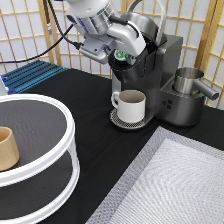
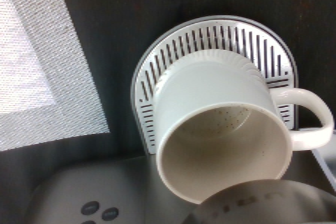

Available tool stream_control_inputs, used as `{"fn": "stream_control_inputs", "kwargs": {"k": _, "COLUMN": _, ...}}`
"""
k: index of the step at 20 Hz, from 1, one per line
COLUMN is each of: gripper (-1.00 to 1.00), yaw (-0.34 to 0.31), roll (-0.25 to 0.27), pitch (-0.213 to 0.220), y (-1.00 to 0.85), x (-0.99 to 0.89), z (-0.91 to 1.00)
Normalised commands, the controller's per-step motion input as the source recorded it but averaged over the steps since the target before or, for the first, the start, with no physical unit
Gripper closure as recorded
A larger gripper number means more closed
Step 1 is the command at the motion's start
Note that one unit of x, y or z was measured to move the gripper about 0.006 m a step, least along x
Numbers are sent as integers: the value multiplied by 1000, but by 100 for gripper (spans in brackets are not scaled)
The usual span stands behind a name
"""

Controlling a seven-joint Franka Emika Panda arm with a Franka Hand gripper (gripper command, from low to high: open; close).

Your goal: Make coffee

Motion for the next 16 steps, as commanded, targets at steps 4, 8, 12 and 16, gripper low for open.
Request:
{"fn": "stream_control_inputs", "kwargs": {"k": 4, "gripper": -100, "yaw": -110, "roll": -4, "pitch": 12, "y": -342, "x": -334, "z": 281}}
{"fn": "stream_control_inputs", "kwargs": {"k": 8, "gripper": -100, "yaw": -108, "roll": 16, "pitch": 20, "y": -667, "x": -336, "z": 236}}
{"fn": "stream_control_inputs", "kwargs": {"k": 12, "gripper": -100, "yaw": -84, "roll": 0, "pitch": 13, "y": -329, "x": -414, "z": 617}}
{"fn": "stream_control_inputs", "kwargs": {"k": 16, "gripper": -100, "yaw": -6, "roll": -28, "pitch": 0, "y": 539, "x": -226, "z": 1000}}
